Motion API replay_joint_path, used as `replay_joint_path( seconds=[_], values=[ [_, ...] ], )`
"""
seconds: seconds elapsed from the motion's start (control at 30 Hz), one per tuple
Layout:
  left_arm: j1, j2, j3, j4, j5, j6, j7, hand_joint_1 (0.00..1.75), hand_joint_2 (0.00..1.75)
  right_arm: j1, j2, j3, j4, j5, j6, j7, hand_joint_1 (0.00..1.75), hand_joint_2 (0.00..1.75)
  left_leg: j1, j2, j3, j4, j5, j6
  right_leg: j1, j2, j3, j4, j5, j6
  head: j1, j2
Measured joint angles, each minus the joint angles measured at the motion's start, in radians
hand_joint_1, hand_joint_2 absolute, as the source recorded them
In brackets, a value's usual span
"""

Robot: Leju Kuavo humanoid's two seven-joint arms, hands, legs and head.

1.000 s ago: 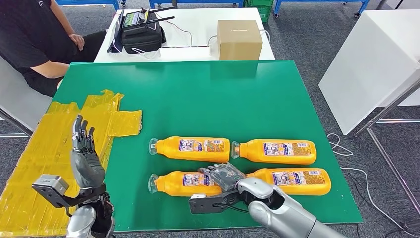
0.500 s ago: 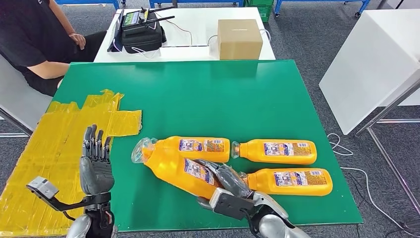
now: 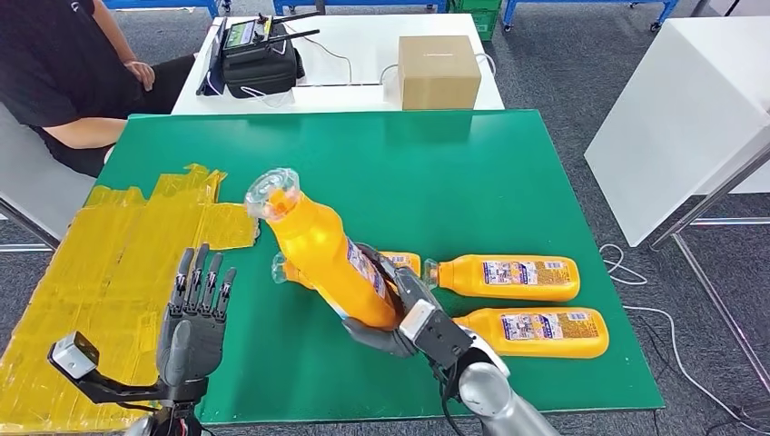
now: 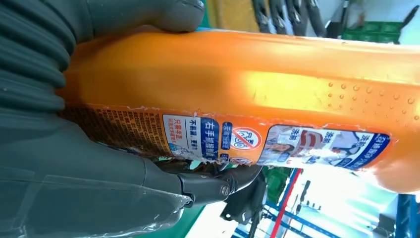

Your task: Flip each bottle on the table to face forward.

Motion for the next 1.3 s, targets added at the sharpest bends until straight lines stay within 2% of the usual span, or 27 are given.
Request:
replay_joint_path(
  seconds=[0.13, 0.3, 0.4, 0.53, 0.73, 1.0, 1.2, 1.3],
  values=[
    [0.015, 0.020, 0.042, 0.000, 0.025, -0.047, 0.013, 0.00, 1.75, -0.081, 0.081, 0.009, 0.086, -0.009, -0.021, 0.004, 1.75, 1.75, 0.000, 0.000, 0.001, 0.000, 0.000, 0.000, 0.000, 0.000, 0.000, 0.000, 0.000, 0.000, 0.000, 0.000],
    [0.024, 0.025, 0.068, 0.000, 0.009, -0.060, 0.036, 0.00, 1.75, -0.116, 0.119, 0.016, 0.127, -0.020, -0.034, -0.001, 1.75, 1.75, 0.000, -0.002, 0.000, 0.000, 0.000, 0.000, 0.000, -0.001, -0.001, 0.000, 0.000, 0.000, 0.000, 0.000],
    [0.021, 0.017, 0.059, 0.000, -0.037, -0.037, 0.049, 0.00, 1.75, -0.097, 0.107, 0.016, 0.121, -0.020, -0.043, -0.017, 1.75, 1.75, -0.001, -0.002, 0.000, 0.000, 0.000, 0.000, -0.002, -0.001, -0.001, -0.001, 0.000, 0.000, 0.000, 0.000],
    [0.014, 0.005, 0.006, 0.000, -0.082, 0.015, 0.019, 0.00, 1.75, -0.033, 0.070, 0.015, 0.092, 0.001, -0.038, -0.043, 1.75, 1.75, -0.003, -0.002, -0.001, 0.000, 0.000, 0.001, -0.003, -0.001, -0.001, -0.001, 0.000, 0.000, 0.000, 0.000],
    [0.002, 0.004, -0.040, 0.000, -0.080, 0.026, 0.007, 0.00, 1.75, -0.004, 0.047, 0.016, 0.078, 0.019, -0.016, -0.038, 1.75, 1.75, -0.003, -0.001, -0.001, 0.000, -0.001, 0.001, -0.003, -0.001, -0.001, -0.002, 0.000, 0.000, 0.000, 0.000],
    [-0.035, 0.004, -0.056, 0.013, -0.060, 0.037, 0.019, 0.00, 1.75, -0.073, 0.046, 0.064, 0.146, 0.050, 0.098, 0.077, 1.75, 1.75, -0.002, -0.001, 0.000, 0.000, 0.000, 0.000, -0.002, -0.001, -0.001, -0.001, 0.000, 0.000, 0.000, 0.000],
    [-0.045, 0.004, -0.056, 0.021, -0.057, 0.037, 0.020, 0.00, 1.75, -0.104, 0.046, 0.090, 0.190, 0.052, 0.101, 0.088, 1.75, 1.75, -0.002, -0.001, -0.001, 0.000, 0.000, 0.000, -0.002, -0.001, -0.001, -0.001, 0.000, 0.000, 0.000, 0.000],
    [-0.046, 0.004, -0.056, 0.022, -0.057, 0.037, 0.020, 0.00, 1.75, -0.110, 0.047, 0.093, 0.201, 0.052, 0.101, 0.088, 1.67, 1.75, -0.002, -0.001, -0.001, 0.000, 0.000, 0.001, -0.002, -0.001, -0.001, -0.001, 0.000, 0.000, 0.000, 0.000]
  ],
)
